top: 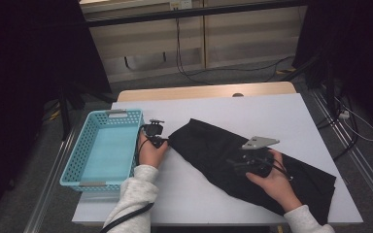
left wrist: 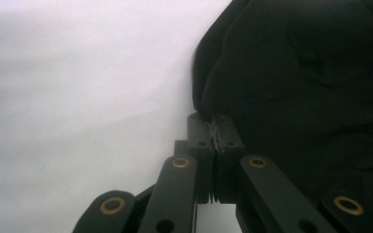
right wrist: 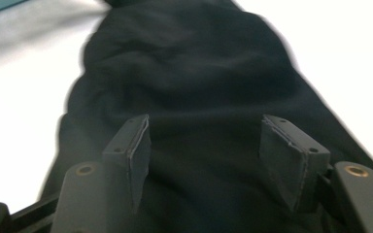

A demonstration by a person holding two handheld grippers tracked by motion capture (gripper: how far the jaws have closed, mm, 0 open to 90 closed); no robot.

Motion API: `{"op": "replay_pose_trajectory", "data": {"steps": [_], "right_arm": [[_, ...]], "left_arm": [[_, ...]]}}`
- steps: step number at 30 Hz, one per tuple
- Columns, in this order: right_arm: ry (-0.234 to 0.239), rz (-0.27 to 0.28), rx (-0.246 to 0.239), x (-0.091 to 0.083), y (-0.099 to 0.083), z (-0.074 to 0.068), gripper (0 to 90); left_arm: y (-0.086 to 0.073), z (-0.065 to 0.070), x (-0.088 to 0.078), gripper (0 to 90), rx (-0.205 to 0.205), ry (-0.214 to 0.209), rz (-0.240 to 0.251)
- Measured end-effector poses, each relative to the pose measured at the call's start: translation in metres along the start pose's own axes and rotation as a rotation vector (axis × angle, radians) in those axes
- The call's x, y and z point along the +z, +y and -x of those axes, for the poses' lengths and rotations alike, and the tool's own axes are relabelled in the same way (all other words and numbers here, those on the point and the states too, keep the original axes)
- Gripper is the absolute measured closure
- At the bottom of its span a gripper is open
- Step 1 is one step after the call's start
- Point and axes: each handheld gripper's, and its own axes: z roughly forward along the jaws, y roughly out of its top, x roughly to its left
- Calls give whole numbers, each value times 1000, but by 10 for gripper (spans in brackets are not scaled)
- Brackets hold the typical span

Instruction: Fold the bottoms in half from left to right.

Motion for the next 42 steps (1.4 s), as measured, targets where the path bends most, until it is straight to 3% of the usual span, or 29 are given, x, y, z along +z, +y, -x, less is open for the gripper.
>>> {"op": "replay_pose_trajectory", "data": {"steps": [4,6,8,14,19,21,23,25,28,32,36,42], "right_arm": [[-48,-2,70,-13,-7,24,367],[-96,-14,69,-18,-11,33,366],[-112,-12,98,-22,-15,42,365],[-124,-14,120,-25,-19,49,363],[-128,-14,118,-27,-19,51,364],[-136,-11,121,-29,-19,54,372],[-152,-9,124,-34,-19,58,391],[-159,-6,131,-38,-19,62,419],[-176,-8,135,-45,-22,67,439],[-205,-21,153,-54,-30,75,463],[-242,-32,176,-65,-39,83,476],[-315,-50,224,-84,-56,100,515]], "left_arm": [[-4,-3,-10,891,-7,15,0],[-5,-5,-14,891,-20,18,4],[-8,-6,-18,891,-18,28,-12],[-19,-1,-29,891,18,51,-11],[-23,-1,-34,879,11,44,11],[-23,0,-35,800,23,43,28],[-23,2,-35,714,21,12,47],[-23,5,-35,592,37,8,66],[-22,9,-30,486,54,-25,81],[-22,12,-24,335,98,-16,110],[-17,14,-19,286,120,-32,114],[-15,16,-13,261,112,-40,121]]}}
